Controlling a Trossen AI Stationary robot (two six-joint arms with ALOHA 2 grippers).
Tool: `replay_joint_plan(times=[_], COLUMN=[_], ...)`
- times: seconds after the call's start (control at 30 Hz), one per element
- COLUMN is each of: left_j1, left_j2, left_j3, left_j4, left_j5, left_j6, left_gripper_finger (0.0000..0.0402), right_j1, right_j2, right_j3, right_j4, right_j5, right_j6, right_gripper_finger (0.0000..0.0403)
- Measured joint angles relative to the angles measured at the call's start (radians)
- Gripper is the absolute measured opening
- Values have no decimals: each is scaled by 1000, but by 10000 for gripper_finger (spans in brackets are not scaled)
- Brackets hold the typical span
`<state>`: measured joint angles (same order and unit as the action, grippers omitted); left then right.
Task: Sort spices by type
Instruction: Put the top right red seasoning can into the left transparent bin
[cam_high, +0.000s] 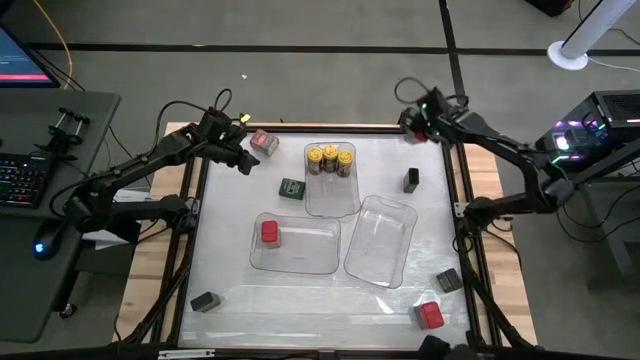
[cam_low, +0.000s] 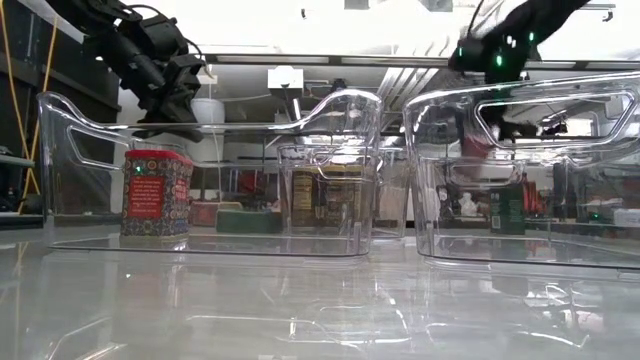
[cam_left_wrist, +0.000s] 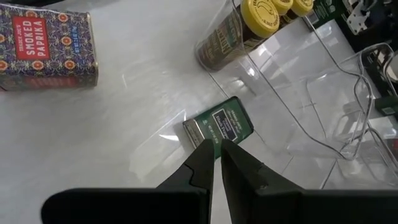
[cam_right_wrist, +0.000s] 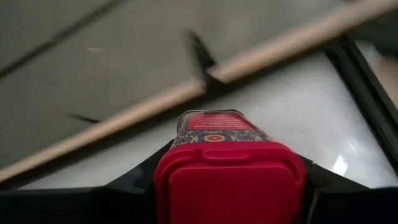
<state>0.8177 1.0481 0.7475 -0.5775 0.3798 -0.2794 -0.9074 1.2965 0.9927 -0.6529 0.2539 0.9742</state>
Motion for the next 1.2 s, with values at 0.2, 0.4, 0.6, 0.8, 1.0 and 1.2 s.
replay_joint_plan(times=[0.2, 0.4, 0.6, 0.8, 1.0, 1.2], left_j1=[-13, -70, -154, -219, -225, -225], left_j2=[-1, -42, -172, -349, -483, -550], left_j3=[0, 0, 0, 0, 0, 0], left_j4=[-36, -143, -194, -181, -201, -309], left_j5=[2, 3, 50, 71, 71, 69], left_j6=[12, 20, -84, -90, -12, 53], left_gripper_finger=[19, 19, 19, 19, 19, 19], right_j1=[177, 453, 676, 835, 938, 970], right_j2=[-20, 60, 242, 447, 670, 866], right_j3=[152, 262, 405, 647, 968, 1218], right_j4=[191, 379, 381, 208, -95, -352], right_j5=[-85, -160, -298, -368, -276, -190], right_j6=[-185, -272, -412, -465, -327, -43], right_gripper_finger=[194, 194, 194, 194, 194, 194])
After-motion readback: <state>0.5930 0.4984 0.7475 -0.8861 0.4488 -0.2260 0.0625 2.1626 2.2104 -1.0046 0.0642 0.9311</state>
